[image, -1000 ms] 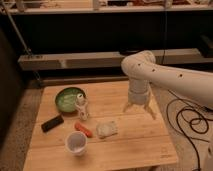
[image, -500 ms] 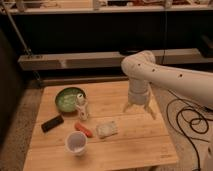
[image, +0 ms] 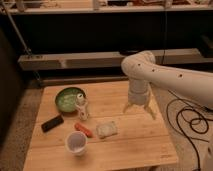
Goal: Knock the bottle over
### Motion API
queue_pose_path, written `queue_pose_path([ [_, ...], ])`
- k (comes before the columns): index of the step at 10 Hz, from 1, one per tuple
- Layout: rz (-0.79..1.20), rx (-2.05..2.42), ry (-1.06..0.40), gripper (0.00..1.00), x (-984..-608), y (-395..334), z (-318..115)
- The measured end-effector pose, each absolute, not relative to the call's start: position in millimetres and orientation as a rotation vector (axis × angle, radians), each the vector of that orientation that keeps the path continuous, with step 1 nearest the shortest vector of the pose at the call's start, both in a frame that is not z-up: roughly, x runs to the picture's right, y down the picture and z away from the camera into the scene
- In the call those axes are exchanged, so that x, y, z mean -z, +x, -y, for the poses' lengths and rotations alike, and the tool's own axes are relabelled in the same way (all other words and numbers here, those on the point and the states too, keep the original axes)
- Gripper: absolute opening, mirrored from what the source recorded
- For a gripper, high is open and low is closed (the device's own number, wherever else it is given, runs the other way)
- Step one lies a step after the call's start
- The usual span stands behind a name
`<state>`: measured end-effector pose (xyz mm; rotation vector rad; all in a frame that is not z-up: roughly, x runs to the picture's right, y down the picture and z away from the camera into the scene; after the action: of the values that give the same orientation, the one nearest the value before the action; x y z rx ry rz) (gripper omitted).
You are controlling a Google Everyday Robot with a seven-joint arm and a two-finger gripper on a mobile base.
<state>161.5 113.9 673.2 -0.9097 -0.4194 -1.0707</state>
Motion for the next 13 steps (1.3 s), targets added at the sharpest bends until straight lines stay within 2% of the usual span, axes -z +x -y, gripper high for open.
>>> queue_pose_path([
  [13,0.422,1.161,-0.903,0.8,-671.0,132.4,-90.5],
])
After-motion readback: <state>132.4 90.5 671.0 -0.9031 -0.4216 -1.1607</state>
